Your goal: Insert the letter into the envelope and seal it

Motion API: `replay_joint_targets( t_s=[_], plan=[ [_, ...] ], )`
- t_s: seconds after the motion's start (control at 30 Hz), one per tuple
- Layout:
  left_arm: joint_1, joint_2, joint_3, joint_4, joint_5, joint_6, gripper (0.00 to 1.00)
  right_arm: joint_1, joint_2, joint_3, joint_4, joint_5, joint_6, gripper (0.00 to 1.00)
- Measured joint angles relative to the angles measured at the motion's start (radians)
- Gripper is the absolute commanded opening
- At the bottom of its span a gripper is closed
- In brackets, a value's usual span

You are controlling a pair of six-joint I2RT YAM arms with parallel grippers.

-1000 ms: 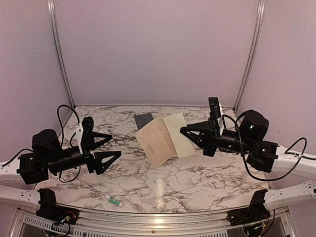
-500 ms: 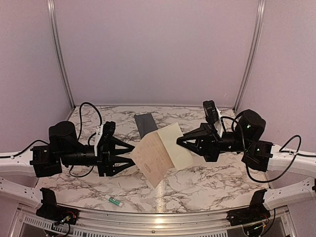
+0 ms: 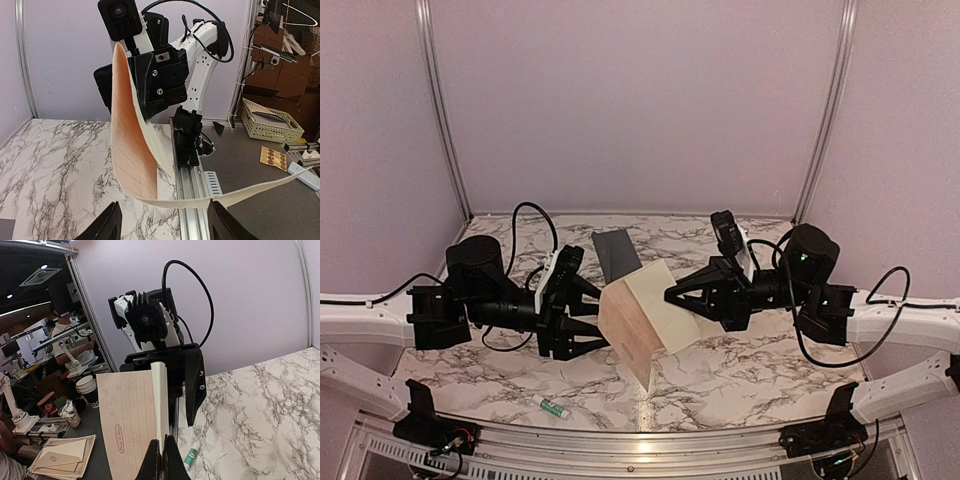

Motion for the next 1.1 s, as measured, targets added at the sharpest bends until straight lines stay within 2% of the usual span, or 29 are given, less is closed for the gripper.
replay_joint_targets(
  t_s=[0.27,0.47,0.6,0.7,0.93,1.1],
  plan=[
    [0.0,0.07,0.042,0.049,0.029,-0.035,0.56,0.0,0.007,0.0,0.02,-0.007,0.003,0.0],
    [0.0,0.106,0.055,0.09,0.031,-0.063,0.49,0.0,0.025,0.0,0.02,-0.008,-0.001,0.0],
    [0.0,0.129,0.064,0.113,0.031,-0.079,0.41,0.0,0.032,0.0,0.02,-0.008,-0.002,0.0],
    [0.0,0.143,0.064,0.133,0.028,-0.091,0.29,0.0,0.036,0.0,0.02,-0.008,-0.005,0.0],
    [0.0,0.182,0.087,0.153,0.019,-0.124,0.21,0.0,0.037,-0.001,0.023,-0.008,-0.005,0.0],
    [-0.001,0.195,0.098,0.166,0.012,-0.138,0.05,0.0,0.037,-0.01,0.028,-0.006,-0.008,0.0]
  ],
)
